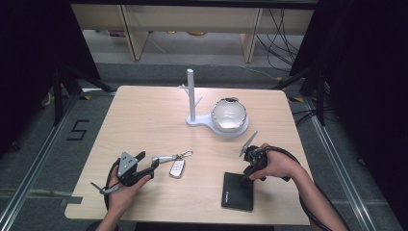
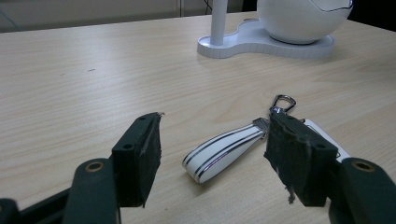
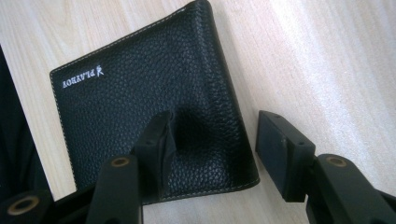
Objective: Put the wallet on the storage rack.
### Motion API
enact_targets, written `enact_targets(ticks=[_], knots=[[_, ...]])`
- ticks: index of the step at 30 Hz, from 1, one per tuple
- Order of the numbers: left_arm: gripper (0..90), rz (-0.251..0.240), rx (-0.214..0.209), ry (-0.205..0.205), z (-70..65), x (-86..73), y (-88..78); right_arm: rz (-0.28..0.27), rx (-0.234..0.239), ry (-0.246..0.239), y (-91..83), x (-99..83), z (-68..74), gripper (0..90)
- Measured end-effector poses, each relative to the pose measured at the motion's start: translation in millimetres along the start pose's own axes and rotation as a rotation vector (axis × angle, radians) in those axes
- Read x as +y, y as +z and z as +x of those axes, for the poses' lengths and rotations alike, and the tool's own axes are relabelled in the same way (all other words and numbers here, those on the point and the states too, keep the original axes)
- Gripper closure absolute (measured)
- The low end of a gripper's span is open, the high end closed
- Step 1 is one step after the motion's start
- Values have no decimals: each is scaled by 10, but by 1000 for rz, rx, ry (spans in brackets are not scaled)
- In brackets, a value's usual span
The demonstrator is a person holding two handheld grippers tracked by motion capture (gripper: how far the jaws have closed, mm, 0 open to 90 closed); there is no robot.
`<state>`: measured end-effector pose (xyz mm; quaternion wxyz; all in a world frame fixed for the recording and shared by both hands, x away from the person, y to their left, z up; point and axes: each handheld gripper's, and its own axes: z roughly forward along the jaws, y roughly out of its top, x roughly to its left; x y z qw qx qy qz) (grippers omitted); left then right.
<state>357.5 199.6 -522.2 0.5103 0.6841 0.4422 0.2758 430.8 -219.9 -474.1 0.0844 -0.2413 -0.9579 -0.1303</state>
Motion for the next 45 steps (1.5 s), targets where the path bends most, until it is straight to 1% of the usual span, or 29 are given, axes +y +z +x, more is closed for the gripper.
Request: enact_targets(ticks=[2,4,5,7,8,10,11,12,13,15,18,25,26,27,29,32,33,34,35,36,37,38,39,40,41,42,43,44,45], knots=[[348,-1,0,-3,0,-1,1,16,4,30,14,8,9,486],[348,-2,1,-6,2,-1,1,14,15,17,24,15,-10,500],[348,-2,1,-6,3,-1,1,25,17,35,19,18,2,508],[348,0,2,-7,5,-1,1,24,26,-5,29,31,-17,544],[347,0,1,-8,5,-1,1,40,16,18,24,40,5,558],[348,0,2,-9,6,-1,1,20,34,-42,45,52,-11,585],[347,-1,3,-9,7,-1,1,32,20,-23,26,57,-2,637],[347,-1,3,-9,6,-1,1,32,20,-23,26,57,-2,637],[347,-1,3,-8,6,-1,1,39,15,-23,14,64,0,679],[347,-1,4,-7,5,-1,1,33,4,-60,-3,69,5,747],[346,1,5,-9,5,0,2,55,-27,-70,-34,93,60,787],[345,-2,6,-13,7,0,1,48,-25,-90,-90,100,78,807],[344,-1,6,-13,7,0,3,33,-30,-111,-120,97,97,808],[344,0,7,-12,5,0,3,24,-41,-115,-185,93,146,810],[344,-1,7,-10,5,0,3,10,-44,-129,-211,91,159,812],[344,-1,6,-10,7,-1,-1,-46,-84,-144,-355,81,243,814],[343,-2,6,-13,6,-1,-1,-78,-114,-151,-451,72,294,815],[343,-2,6,-13,6,-1,-1,-95,-109,-156,-488,68,312,815],[343,-8,2,-13,9,-3,4,-110,-131,-167,-543,59,335,815],[343,-9,2,-14,9,-3,4,-110,-131,-167,-543,59,335,815],[343,-9,1,-14,9,-4,4,-155,-168,-180,-623,49,367,817],[343,-9,1,-14,9,-4,4,-155,-168,-180,-623,49,367,817],[343,-9,2,-14,9,-3,4,-172,-187,-191,-661,43,384,817],[342,-9,2,-14,9,-3,4,-197,-229,-179,-731,24,415,817],[342,-9,2,-15,9,-4,4,-210,-254,-205,-757,23,413,817],[342,-9,2,-15,9,-4,4,-210,-254,-205,-757,23,413,817],[341,-9,3,-16,8,-4,3,-222,-278,-196,-779,16,425,817],[341,-10,2,-17,8,-4,3,-231,-294,-210,-803,12,424,817],[341,-10,3,-17,8,-4,3,-244,-312,-199,-823,6,432,817]])
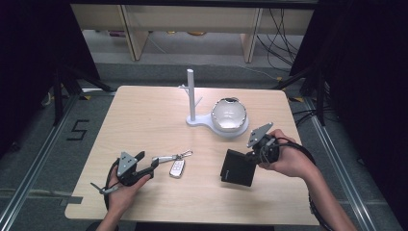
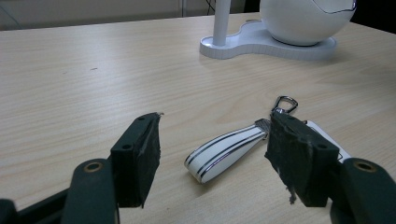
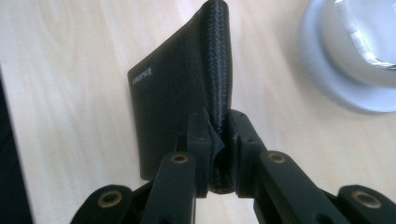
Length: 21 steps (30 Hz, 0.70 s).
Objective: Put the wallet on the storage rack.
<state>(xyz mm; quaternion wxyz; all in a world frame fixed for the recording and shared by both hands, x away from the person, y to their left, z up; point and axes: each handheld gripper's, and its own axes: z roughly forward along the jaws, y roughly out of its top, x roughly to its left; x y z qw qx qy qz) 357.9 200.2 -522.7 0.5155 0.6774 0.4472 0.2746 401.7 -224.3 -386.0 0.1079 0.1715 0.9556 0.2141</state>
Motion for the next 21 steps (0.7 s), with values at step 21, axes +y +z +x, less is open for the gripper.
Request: enact_targets(ticks=[21], knots=[[336,0,1,4,-1,0,-3,-156,-246,-32,-195,31,-133,816]])
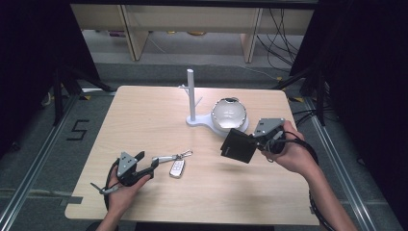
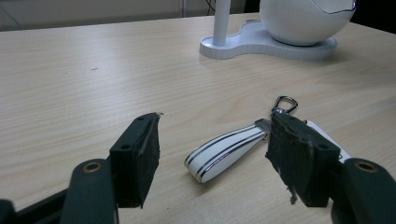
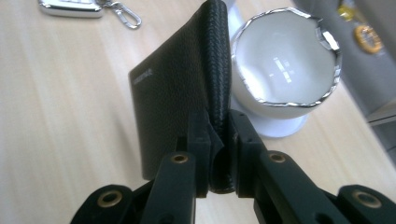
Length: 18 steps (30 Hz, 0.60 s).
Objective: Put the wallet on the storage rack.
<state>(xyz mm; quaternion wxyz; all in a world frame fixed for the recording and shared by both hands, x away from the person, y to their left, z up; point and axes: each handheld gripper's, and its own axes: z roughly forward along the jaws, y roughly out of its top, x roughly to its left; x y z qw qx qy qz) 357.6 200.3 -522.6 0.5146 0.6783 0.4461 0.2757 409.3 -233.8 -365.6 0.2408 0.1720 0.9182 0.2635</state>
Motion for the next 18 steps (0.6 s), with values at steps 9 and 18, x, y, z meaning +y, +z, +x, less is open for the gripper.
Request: enact_targets(ticks=[9,18], knots=[[335,2,0,0,-1,0,-1,-20,-47,-6,6,60,-71,815],[335,1,0,-3,-1,0,-1,-34,-96,-7,1,151,-140,815]])
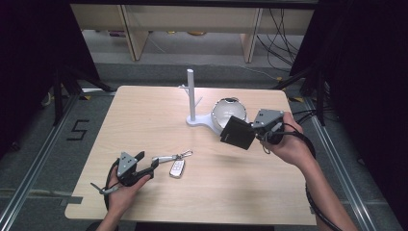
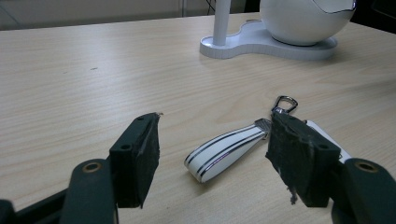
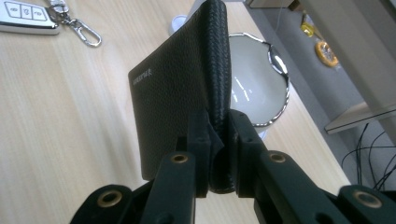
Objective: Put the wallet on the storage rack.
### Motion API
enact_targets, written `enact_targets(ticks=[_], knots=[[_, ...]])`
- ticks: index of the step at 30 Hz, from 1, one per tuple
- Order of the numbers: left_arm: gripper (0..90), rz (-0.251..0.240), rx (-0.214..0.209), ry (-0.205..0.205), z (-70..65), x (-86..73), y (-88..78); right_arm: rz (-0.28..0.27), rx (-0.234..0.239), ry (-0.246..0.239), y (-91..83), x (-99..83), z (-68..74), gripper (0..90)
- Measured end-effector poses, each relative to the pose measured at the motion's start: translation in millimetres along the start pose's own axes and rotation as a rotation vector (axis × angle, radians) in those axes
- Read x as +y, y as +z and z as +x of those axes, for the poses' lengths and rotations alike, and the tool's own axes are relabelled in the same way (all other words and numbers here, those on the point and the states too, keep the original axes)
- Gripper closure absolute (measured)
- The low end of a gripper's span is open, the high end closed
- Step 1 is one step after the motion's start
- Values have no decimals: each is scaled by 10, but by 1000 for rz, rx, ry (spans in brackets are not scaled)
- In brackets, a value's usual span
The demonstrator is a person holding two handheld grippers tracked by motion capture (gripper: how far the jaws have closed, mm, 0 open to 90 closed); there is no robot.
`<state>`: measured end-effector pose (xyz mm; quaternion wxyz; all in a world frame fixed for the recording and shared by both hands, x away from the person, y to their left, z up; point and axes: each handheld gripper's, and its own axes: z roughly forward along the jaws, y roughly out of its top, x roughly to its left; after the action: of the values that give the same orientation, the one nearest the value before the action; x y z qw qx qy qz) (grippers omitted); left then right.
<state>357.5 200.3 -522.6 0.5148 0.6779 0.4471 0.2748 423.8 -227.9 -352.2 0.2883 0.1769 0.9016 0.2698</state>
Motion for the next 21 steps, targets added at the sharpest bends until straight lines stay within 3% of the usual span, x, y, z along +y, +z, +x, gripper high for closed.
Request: enact_targets(ticks=[17,21], knots=[[334,-1,0,-3,1,0,-1,-23,-80,5,40,135,-157,814],[335,-1,0,-2,1,0,-1,-49,-116,-21,64,180,-219,814]])
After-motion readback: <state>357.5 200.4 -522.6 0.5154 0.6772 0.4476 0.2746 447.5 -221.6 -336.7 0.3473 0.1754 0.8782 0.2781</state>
